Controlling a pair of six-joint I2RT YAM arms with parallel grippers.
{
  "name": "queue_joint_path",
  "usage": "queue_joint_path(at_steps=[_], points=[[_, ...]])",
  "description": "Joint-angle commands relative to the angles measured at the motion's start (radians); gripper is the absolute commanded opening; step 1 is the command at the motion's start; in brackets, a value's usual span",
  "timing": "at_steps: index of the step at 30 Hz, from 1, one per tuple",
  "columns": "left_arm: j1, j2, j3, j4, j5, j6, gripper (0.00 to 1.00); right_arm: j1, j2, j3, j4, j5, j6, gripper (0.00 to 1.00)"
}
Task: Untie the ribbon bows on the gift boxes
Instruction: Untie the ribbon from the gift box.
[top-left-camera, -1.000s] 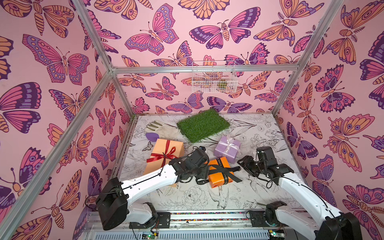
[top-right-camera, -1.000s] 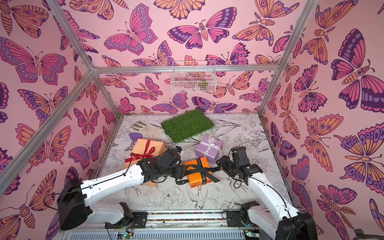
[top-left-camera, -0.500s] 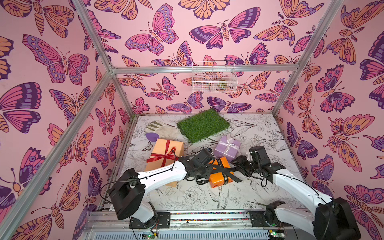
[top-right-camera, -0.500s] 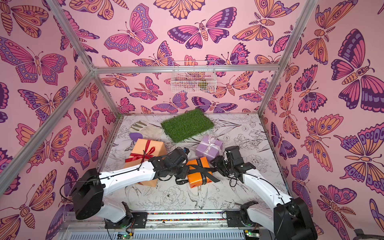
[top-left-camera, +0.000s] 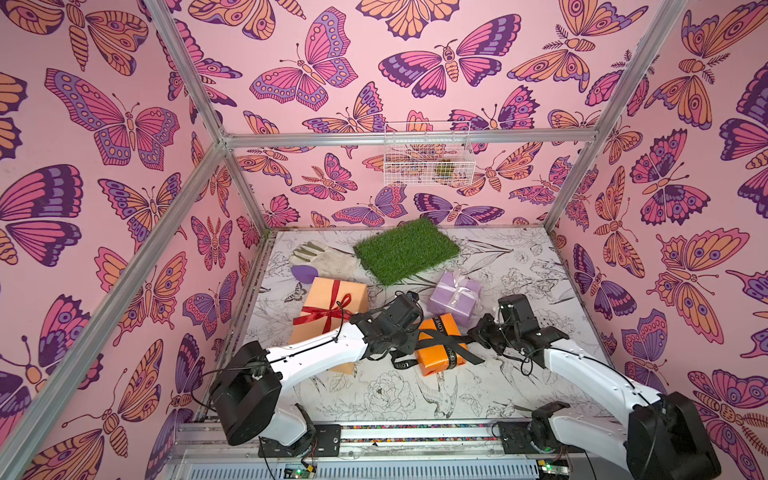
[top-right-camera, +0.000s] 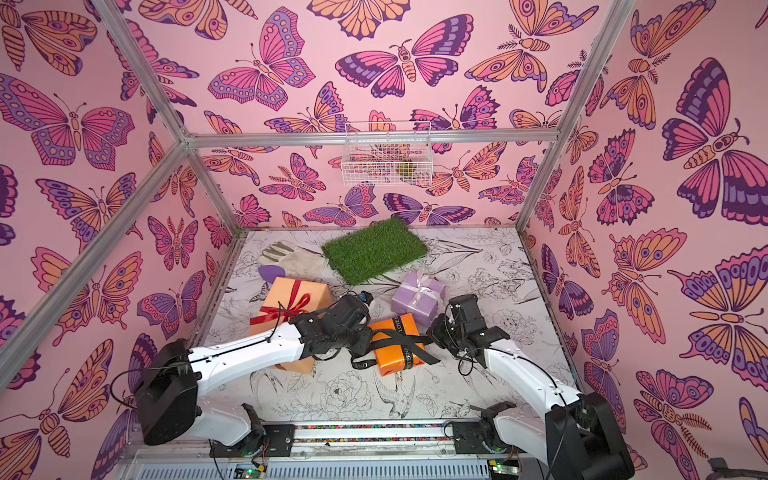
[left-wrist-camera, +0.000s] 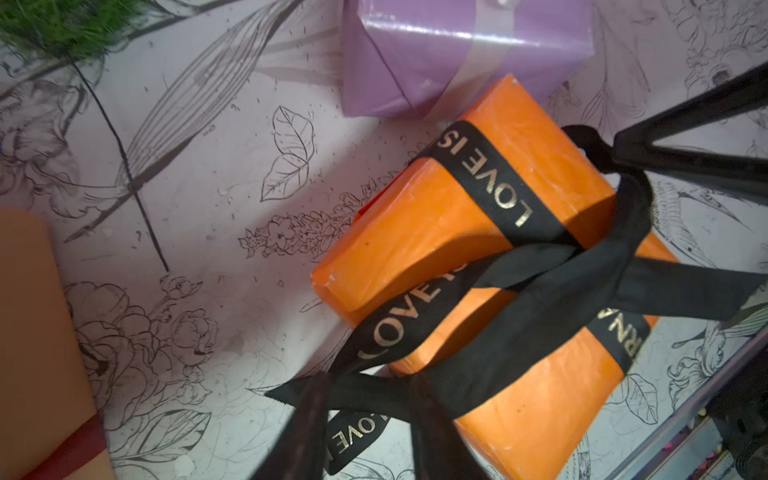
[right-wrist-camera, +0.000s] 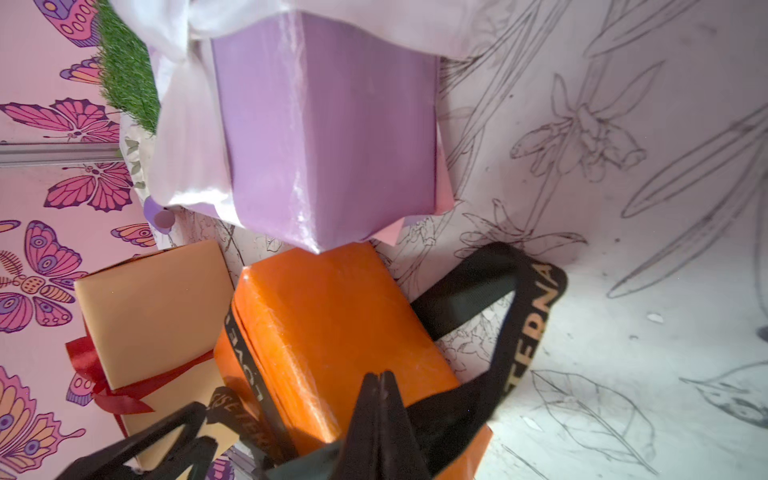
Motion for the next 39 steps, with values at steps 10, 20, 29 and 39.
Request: queue_joint_path(at_steps=[10,20,29,39], points=[[0.017,0.094,0.051,0.064,0.070,0.146,0.70,-0.004,-0.081,0.011,-0.105,-0.057,0.011,0.55],[0.035,0.129,0.035,0.088,0.117,0.156,0.25,-0.004,-0.008,-0.042,0.097,-0.083,0.100,0.58],[0.038,0.031,-0.010,0.077,0.072,0.091,0.04,-0.006,0.088,-0.026,0.181,-0.078,0.106,0.08],[0.142,-0.169,-0.203,0.015,0.017,-0.190,0.00,-0.116,-0.056,-0.038,-0.058,0.078,-0.026,0.00]])
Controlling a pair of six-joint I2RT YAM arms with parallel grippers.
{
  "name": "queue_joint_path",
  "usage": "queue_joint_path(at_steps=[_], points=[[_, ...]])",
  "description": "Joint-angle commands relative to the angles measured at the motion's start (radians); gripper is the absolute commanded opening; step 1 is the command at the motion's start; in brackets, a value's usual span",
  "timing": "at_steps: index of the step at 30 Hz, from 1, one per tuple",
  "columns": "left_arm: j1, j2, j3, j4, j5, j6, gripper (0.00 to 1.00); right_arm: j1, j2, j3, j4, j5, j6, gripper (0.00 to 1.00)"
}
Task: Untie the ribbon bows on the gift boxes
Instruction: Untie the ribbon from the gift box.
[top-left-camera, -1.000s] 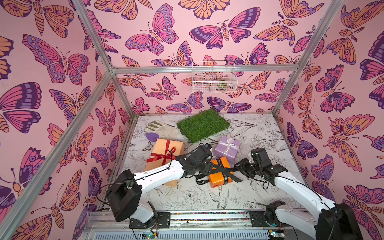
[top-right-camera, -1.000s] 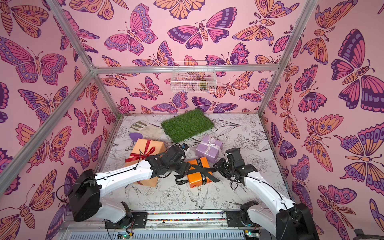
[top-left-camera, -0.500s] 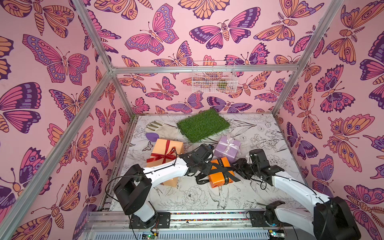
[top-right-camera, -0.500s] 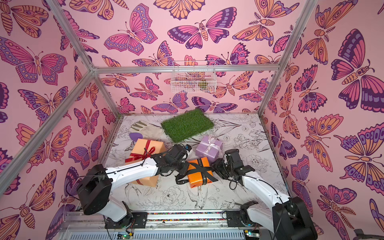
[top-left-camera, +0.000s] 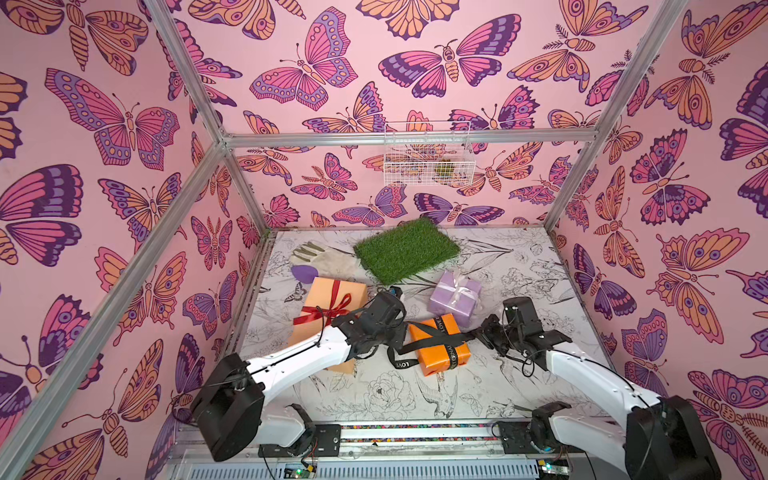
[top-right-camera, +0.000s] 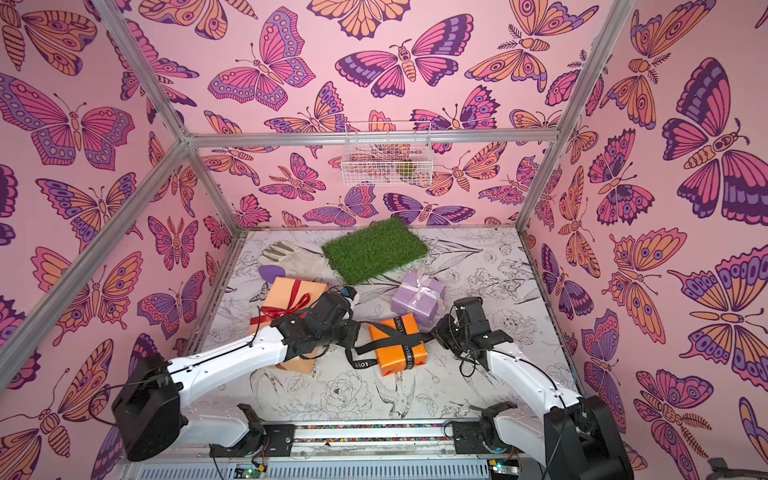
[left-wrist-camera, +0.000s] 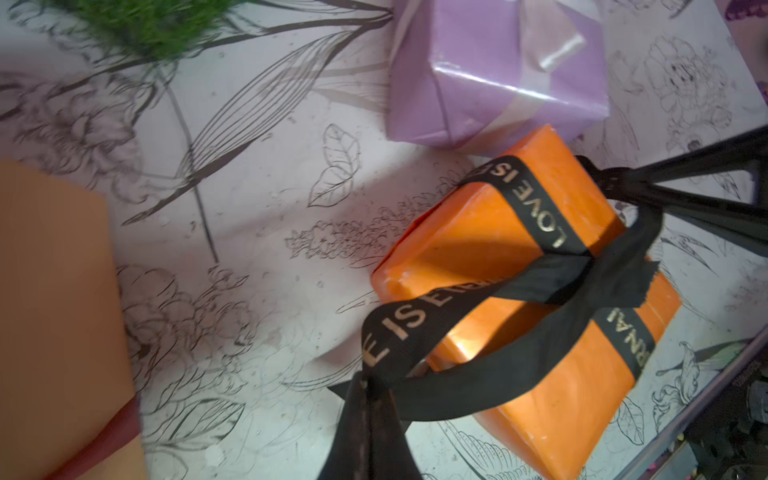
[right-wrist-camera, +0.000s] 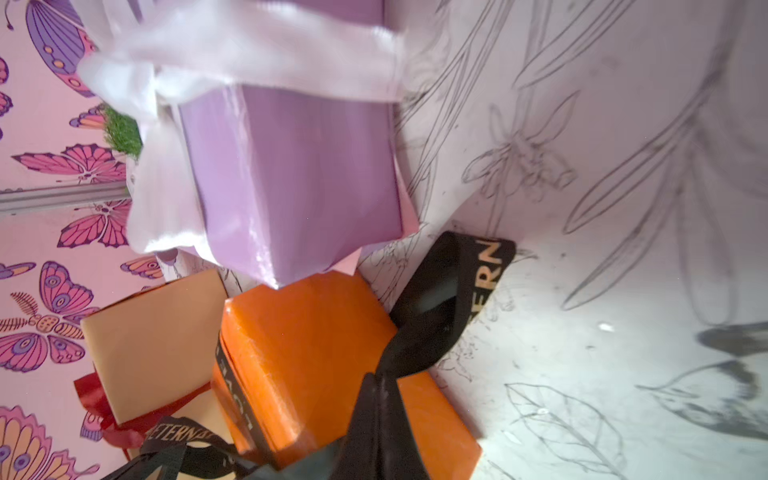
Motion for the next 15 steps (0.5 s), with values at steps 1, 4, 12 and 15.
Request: queue_joint_path(at_steps=[1,4,12,15], points=[[0.036,-0.037,-0.084,-0.045,-0.016,-0.134,0.00,-0.066,-0.044,0.000,-0.105,0.062,-0.078,0.00],[0.064,-0.101,-0.134,-0.059,-0.021,-0.198,0.00,-0.149,-0.075,-0.003,-0.172,0.092,-0.147,0.00],[0.093,-0.067,-0.130,-0.134,-0.047,-0.249,0.02,-0.306,-0.107,0.004,-0.289,0.103,-0.296,0.00],[0.093,-0.059,-0.118,-0.141,-0.042,-0.247,0.02,-0.307,-0.104,0.024,-0.311,0.109,-0.318,0.05]])
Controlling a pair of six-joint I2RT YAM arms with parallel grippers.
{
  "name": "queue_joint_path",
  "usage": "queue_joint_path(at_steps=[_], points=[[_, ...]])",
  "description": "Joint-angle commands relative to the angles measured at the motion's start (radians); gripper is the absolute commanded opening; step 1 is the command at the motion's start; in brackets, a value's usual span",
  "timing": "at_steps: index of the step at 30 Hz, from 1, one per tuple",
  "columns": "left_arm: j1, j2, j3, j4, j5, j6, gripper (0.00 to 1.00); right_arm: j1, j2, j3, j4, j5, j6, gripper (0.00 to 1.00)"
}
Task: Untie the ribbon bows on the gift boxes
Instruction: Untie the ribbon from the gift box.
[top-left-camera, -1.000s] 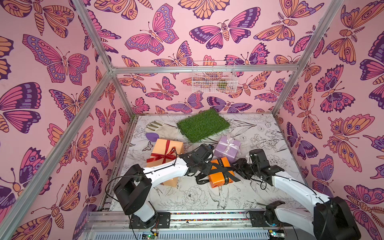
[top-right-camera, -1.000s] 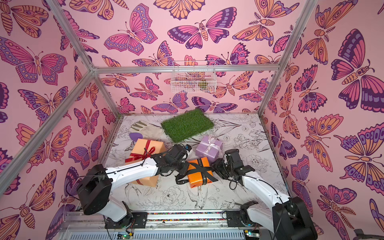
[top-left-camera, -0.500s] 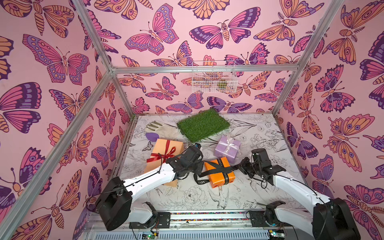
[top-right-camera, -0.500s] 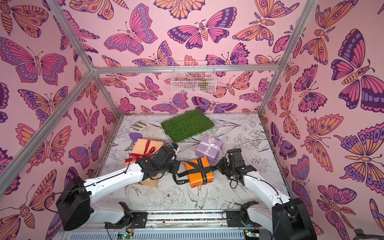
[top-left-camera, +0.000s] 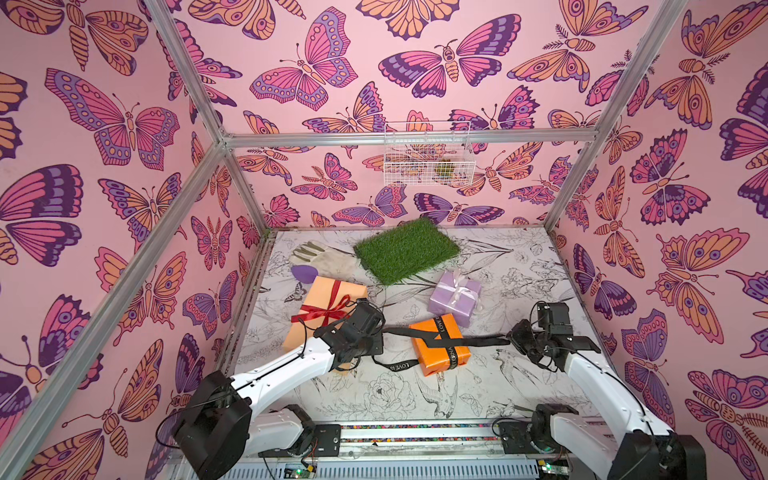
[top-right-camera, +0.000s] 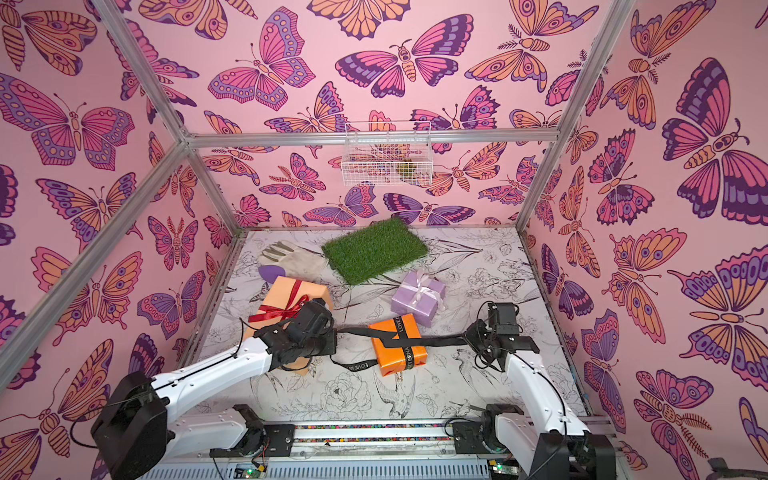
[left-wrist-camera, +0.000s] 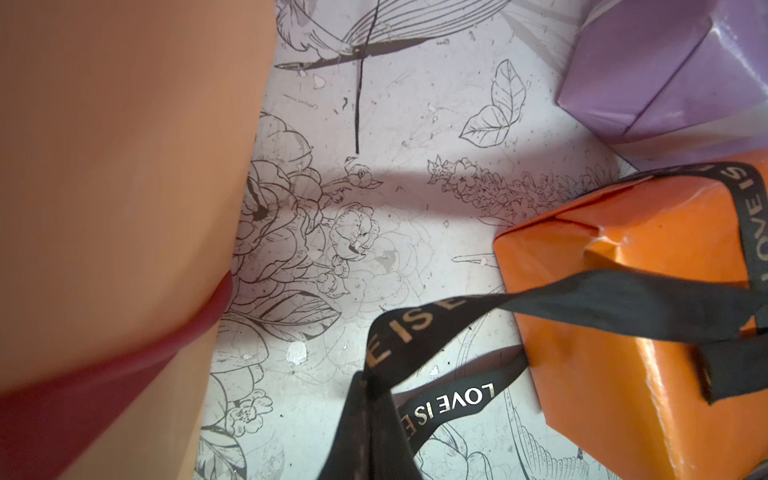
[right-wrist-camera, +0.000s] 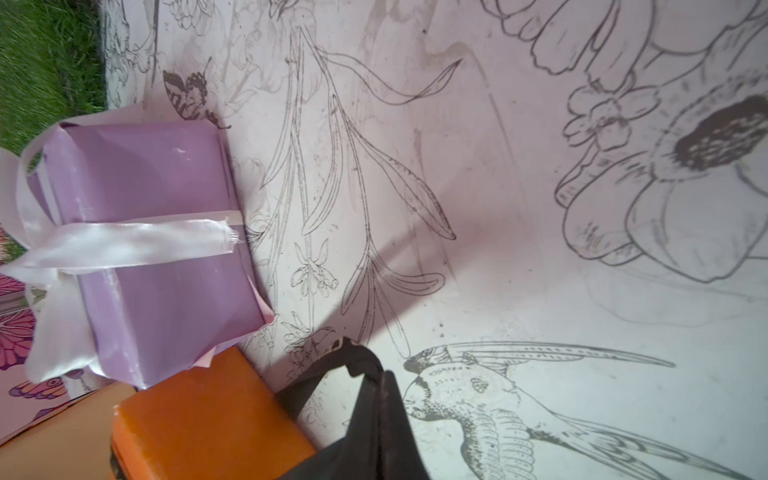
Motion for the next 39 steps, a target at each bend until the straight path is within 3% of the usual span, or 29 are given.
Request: queue_joint_path(at_steps=[1,7,11,13,15,16,17,18,19,20,24,32,39], points=[[0.008,0.050,0.010,-0.062,-0.006,-0.021,0.03,-0.006,0.000,0.033,-0.074,0.019,-0.066,0.05],[0.008,0.053,0.002,-0.093,-0.030,-0.023,0.00,-0.032,0.012,0.060,-0.144,0.133,-0.112,0.00],[0.008,0.009,-0.011,-0.108,-0.073,-0.023,0.00,-0.089,0.027,0.043,-0.116,0.120,-0.127,0.00],[0.008,-0.011,-0.010,-0.108,-0.085,-0.020,0.00,-0.092,0.046,0.045,-0.102,0.111,-0.134,0.05],[0.008,-0.012,0.003,-0.108,-0.076,-0.004,0.09,-0.092,0.067,0.058,-0.103,0.082,-0.143,0.17],[0.008,-0.006,0.012,-0.108,-0.068,0.001,0.20,-0.093,0.079,0.067,-0.104,0.061,-0.146,0.36],[0.009,0.000,0.025,-0.109,-0.056,0.005,0.46,-0.092,0.089,0.076,-0.099,0.031,-0.151,0.60],[0.008,0.004,0.037,-0.108,-0.040,0.007,0.61,-0.092,0.096,0.086,-0.102,0.013,-0.152,0.76],[0.008,0.010,0.051,-0.110,-0.020,0.008,0.70,-0.092,0.099,0.092,-0.101,-0.018,-0.154,0.93],[0.008,0.013,0.069,-0.110,0.010,0.012,0.76,-0.091,0.095,0.100,-0.102,-0.054,-0.156,1.00],[-0.009,0.017,0.127,-0.106,0.086,0.014,0.78,-0.067,0.018,0.095,-0.084,-0.205,-0.135,0.99],[-0.089,0.091,0.188,0.007,0.183,-0.017,0.77,0.153,-0.097,0.063,-0.068,-0.243,0.042,0.91],[-0.120,0.191,0.207,0.136,0.218,-0.037,0.77,0.242,-0.090,-0.027,0.077,-0.289,0.220,0.88]])
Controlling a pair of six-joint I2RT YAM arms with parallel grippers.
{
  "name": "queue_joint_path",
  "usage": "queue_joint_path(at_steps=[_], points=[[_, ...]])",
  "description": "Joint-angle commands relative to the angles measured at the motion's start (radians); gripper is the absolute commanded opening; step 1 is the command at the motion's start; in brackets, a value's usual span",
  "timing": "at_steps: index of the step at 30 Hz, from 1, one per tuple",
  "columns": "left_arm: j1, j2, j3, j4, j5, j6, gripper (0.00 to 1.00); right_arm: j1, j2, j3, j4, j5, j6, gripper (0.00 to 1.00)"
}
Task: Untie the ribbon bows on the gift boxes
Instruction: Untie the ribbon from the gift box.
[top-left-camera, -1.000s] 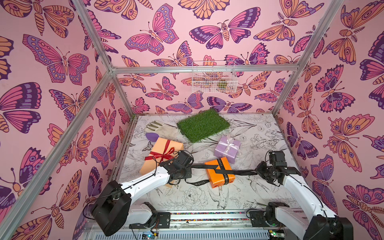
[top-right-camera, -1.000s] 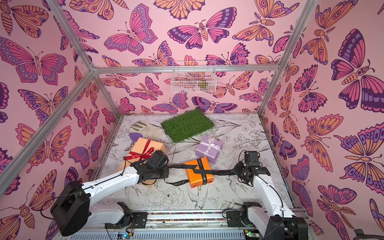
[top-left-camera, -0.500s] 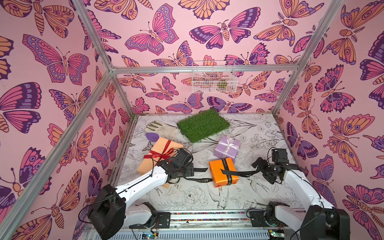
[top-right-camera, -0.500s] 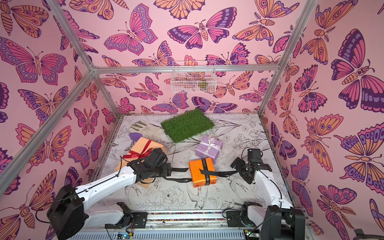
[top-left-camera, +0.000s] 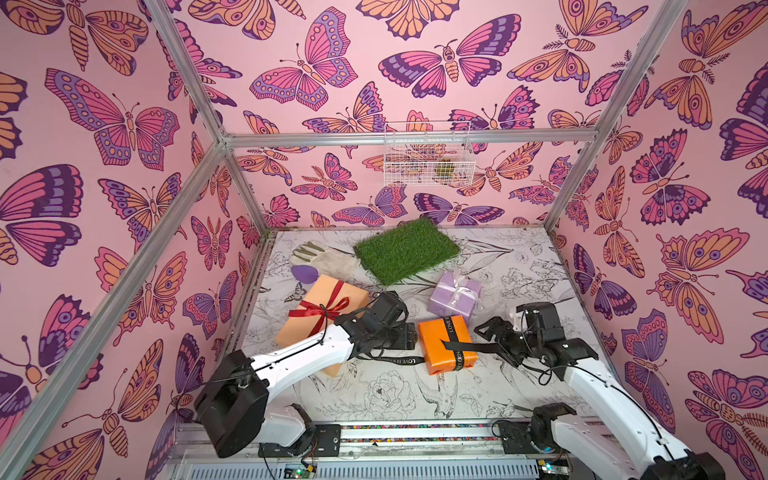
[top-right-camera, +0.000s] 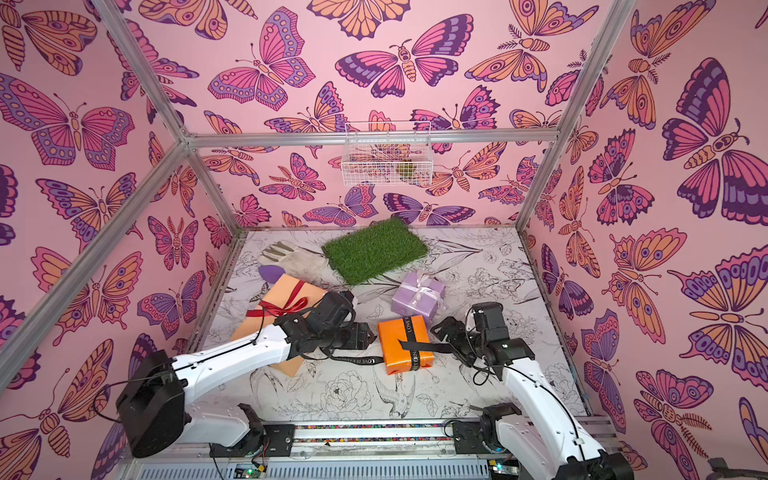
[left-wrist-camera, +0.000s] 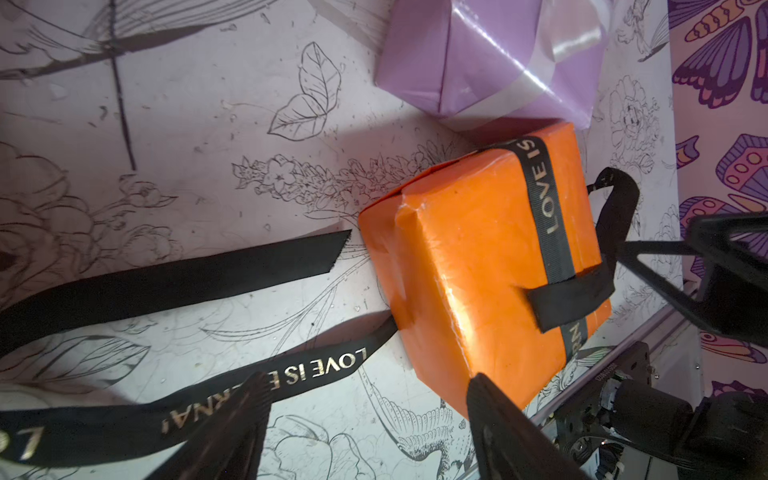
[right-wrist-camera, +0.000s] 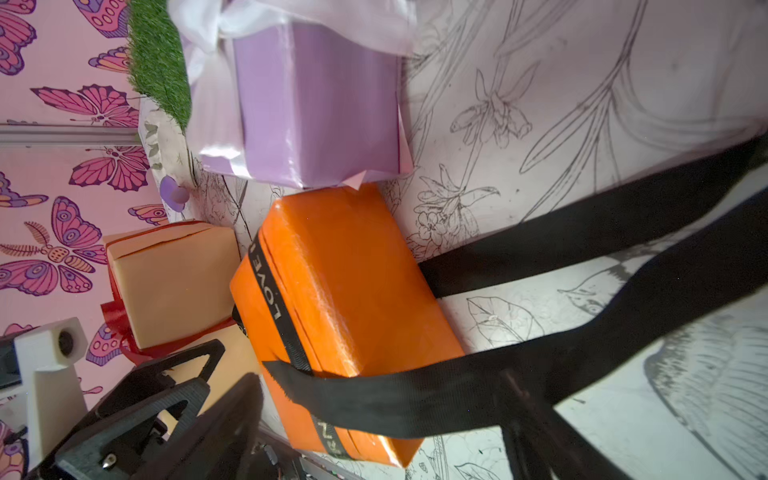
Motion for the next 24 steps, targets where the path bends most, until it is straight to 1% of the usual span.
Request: queue_joint_path(at_steps=[1,3,5,6,9,10,11,13,19,21,22,24], points=[[-0.007,0.043,0.028,0.090,0.033,-0.011,0.77,0.032,0.008,-0.025,0.074,-0.029,0.109,0.87],[-0.010,0.072,0.040,0.112,0.030,-0.010,0.77,0.051,0.016,-0.021,0.072,-0.006,0.110,0.86],[-0.009,0.102,0.052,0.131,0.027,-0.006,0.77,0.053,0.039,-0.033,0.105,-0.013,0.118,0.79],[-0.009,0.114,0.055,0.137,0.026,-0.004,0.77,0.053,0.048,-0.038,0.116,-0.013,0.122,0.74],[-0.009,0.146,0.064,0.152,0.034,0.001,0.77,0.053,0.074,-0.073,0.193,-0.019,0.153,0.54],[-0.010,0.157,0.068,0.153,0.036,0.003,0.77,0.053,0.081,-0.085,0.197,-0.008,0.156,0.46],[-0.010,0.166,0.073,0.153,0.038,0.006,0.77,0.054,0.083,-0.097,0.197,0.004,0.153,0.41],[-0.010,0.180,0.079,0.153,0.033,0.010,0.77,0.053,0.078,-0.124,0.177,0.052,0.143,0.40],[-0.008,0.191,0.090,0.154,0.025,0.022,0.77,0.046,0.036,-0.202,0.082,0.226,0.123,0.45],[-0.008,0.195,0.093,0.154,0.026,0.027,0.77,0.039,0.001,-0.212,0.070,0.245,0.126,0.49],[-0.008,0.196,0.094,0.154,0.027,0.032,0.77,0.037,-0.025,-0.208,0.070,0.248,0.116,0.50],[-0.008,0.201,0.095,0.154,0.024,0.034,0.77,0.037,-0.072,-0.179,0.062,0.246,0.094,0.47]])
